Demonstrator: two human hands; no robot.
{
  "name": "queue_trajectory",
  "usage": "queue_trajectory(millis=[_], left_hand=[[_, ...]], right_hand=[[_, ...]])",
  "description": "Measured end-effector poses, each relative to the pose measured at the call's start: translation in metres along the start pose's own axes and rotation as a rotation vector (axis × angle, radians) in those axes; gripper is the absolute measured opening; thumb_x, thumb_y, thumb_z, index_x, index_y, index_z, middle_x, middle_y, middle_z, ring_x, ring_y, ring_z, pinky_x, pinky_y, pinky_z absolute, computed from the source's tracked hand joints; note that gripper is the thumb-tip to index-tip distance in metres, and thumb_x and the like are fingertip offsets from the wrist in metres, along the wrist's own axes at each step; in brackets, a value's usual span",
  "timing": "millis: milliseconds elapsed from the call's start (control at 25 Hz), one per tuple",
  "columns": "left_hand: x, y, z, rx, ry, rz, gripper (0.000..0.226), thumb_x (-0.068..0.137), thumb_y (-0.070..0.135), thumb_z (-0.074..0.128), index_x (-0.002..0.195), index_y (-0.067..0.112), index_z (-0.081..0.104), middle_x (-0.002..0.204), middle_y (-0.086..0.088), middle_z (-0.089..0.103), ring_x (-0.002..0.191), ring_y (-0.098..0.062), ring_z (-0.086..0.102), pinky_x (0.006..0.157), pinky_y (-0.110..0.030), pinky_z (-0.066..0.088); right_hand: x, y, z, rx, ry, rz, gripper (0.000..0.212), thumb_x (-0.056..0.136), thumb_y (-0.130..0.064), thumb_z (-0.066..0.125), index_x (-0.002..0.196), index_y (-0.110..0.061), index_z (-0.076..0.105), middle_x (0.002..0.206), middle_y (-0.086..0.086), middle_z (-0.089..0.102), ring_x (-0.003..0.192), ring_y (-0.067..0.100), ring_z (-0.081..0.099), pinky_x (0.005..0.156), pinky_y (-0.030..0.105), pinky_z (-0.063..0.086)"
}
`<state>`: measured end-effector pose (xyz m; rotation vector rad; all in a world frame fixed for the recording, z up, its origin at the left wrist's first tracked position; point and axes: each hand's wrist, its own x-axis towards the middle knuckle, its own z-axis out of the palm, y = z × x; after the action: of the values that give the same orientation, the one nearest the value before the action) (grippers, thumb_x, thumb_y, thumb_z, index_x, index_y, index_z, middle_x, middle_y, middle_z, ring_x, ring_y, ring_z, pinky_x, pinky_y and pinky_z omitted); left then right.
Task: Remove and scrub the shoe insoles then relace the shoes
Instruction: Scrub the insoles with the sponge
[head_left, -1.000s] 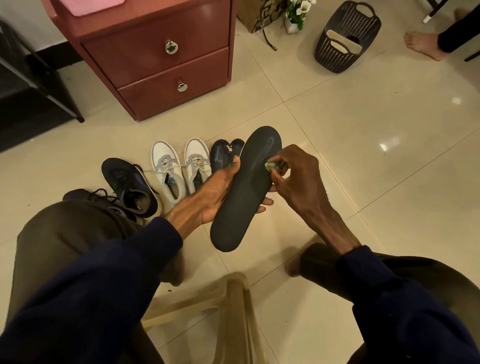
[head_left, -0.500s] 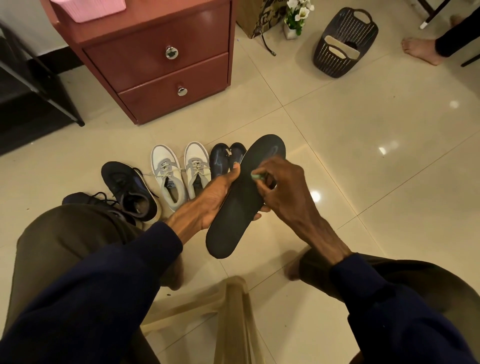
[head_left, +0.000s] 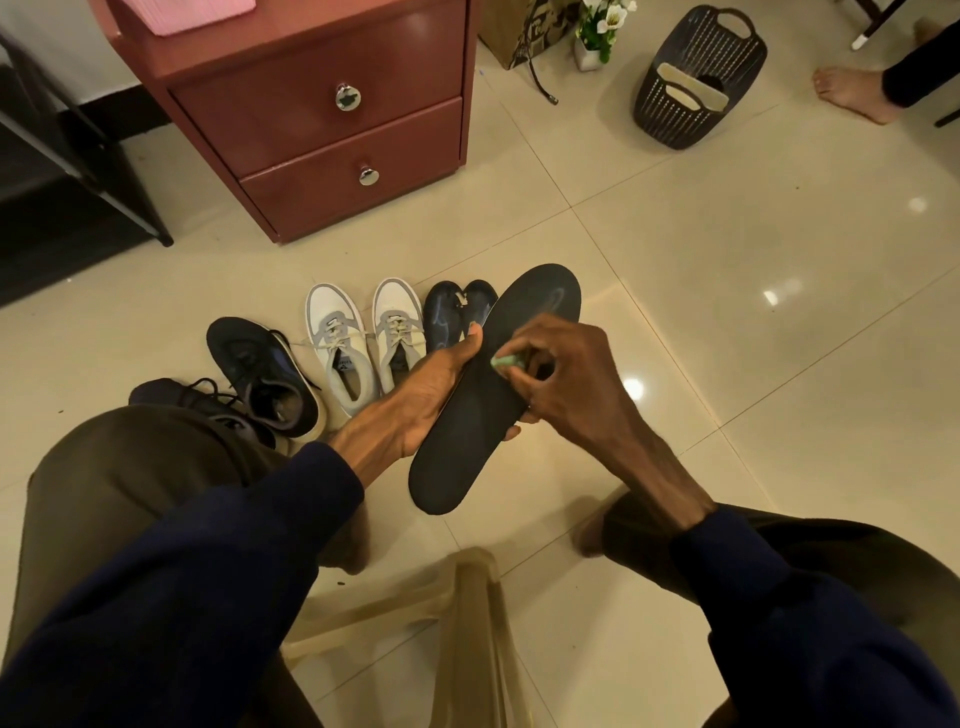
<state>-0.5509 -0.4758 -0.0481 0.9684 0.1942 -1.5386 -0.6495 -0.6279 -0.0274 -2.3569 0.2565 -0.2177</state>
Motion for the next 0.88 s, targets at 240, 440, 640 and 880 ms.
queue_trajectory(millis=[240,440,640,880], left_hand=[[0.003,-0.003,-0.002,0.009,-0.015,-0.012,0.070,0.103,0.064,0.041,0.139,0.007,0.060,0.126,-0.026,0.066,0.097,-0.041,0.069,0.086,-0.050,0.054],[0.003,-0.001,-0.003,0.032,-0.054,-0.031,0.074,0.104,0.064,0.034,0.142,0.005,0.057,0.127,-0.023,0.067,0.099,-0.036,0.069,0.083,-0.044,0.056],[0.003,-0.003,-0.001,0.037,-0.050,-0.062,0.073,0.103,0.064,0.039,0.141,0.005,0.058,0.126,-0.028,0.064,0.099,-0.041,0.068,0.082,-0.044,0.055],[0.003,-0.002,0.002,0.036,-0.167,-0.081,0.076,0.103,0.065,0.035,0.146,0.004,0.053,0.143,-0.025,0.056,0.110,-0.037,0.062,0.087,-0.043,0.051]], right_hand=[[-0.002,-0.001,0.001,-0.012,0.040,0.106,0.015,0.082,-0.007,0.081,0.095,-0.013,0.079,0.097,0.000,0.067,0.083,0.009,0.063,0.074,0.025,0.058],[0.007,0.008,-0.009,-0.043,0.136,0.192,0.010,0.085,-0.016,0.081,0.094,-0.012,0.079,0.089,-0.001,0.069,0.077,0.009,0.062,0.071,0.023,0.057],[-0.001,-0.009,-0.004,0.010,0.010,0.194,0.009,0.084,-0.014,0.082,0.092,-0.013,0.079,0.090,0.000,0.071,0.074,0.005,0.064,0.070,0.017,0.057],[0.013,0.011,-0.022,-0.020,0.259,0.351,0.012,0.085,-0.023,0.082,0.092,-0.013,0.079,0.088,-0.001,0.073,0.075,0.008,0.067,0.071,0.016,0.057]])
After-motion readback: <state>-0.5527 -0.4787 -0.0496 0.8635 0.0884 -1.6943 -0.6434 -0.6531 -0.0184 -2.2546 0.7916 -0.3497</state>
